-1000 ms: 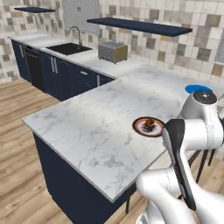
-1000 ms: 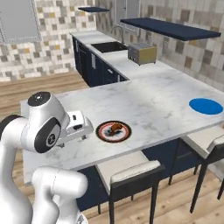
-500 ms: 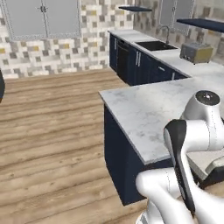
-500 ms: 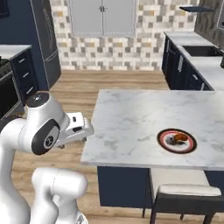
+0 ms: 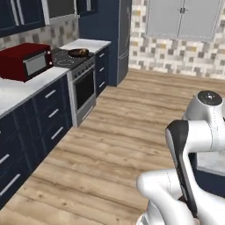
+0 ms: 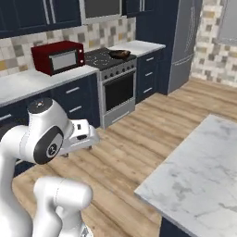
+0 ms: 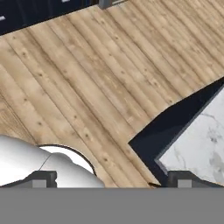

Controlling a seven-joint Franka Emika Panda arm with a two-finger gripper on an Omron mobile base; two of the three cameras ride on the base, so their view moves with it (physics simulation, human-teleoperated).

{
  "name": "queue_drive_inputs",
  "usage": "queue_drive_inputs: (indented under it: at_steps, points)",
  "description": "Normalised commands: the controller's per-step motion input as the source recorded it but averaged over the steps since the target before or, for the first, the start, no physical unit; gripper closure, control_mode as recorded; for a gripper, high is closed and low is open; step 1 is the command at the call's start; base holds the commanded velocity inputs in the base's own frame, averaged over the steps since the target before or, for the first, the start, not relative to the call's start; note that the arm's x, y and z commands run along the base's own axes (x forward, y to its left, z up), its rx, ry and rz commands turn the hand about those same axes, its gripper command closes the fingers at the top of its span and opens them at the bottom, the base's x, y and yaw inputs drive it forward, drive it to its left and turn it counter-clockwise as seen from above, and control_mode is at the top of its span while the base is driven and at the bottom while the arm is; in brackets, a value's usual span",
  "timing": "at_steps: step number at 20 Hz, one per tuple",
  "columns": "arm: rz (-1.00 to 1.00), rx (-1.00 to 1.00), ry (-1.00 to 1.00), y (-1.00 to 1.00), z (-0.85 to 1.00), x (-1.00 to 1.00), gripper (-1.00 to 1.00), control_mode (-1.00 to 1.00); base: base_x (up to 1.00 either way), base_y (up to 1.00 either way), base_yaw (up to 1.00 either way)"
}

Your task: Take the chicken drumsticks from the pan and place one on each plate on the dining counter.

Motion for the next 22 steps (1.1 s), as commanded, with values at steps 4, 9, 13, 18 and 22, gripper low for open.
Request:
queue_drive_inputs:
  at_steps: [4, 9, 13, 18, 22]
  points:
    - [0.00, 0.00, 0.00, 0.00, 0.00, 0.00, -1.00, 1.00, 0.72, -0.04, 0.74]
    - [0.00, 0.00, 0.00, 0.00, 0.00, 0.00, -1.00, 1.00, 0.99, -0.03, 0.15]
    - [0.00, 0.00, 0.00, 0.00, 0.00, 0.00, -1.00, 1.00, 1.00, -0.03, 0.00]
    - [0.00, 0.00, 0.00, 0.00, 0.00, 0.00, -1.00, 1.00, 1.00, -0.07, 0.00]
    - [0.00, 0.00, 0.00, 0.00, 0.00, 0.00, -1.00, 1.00, 1.00, -0.23, 0.00]
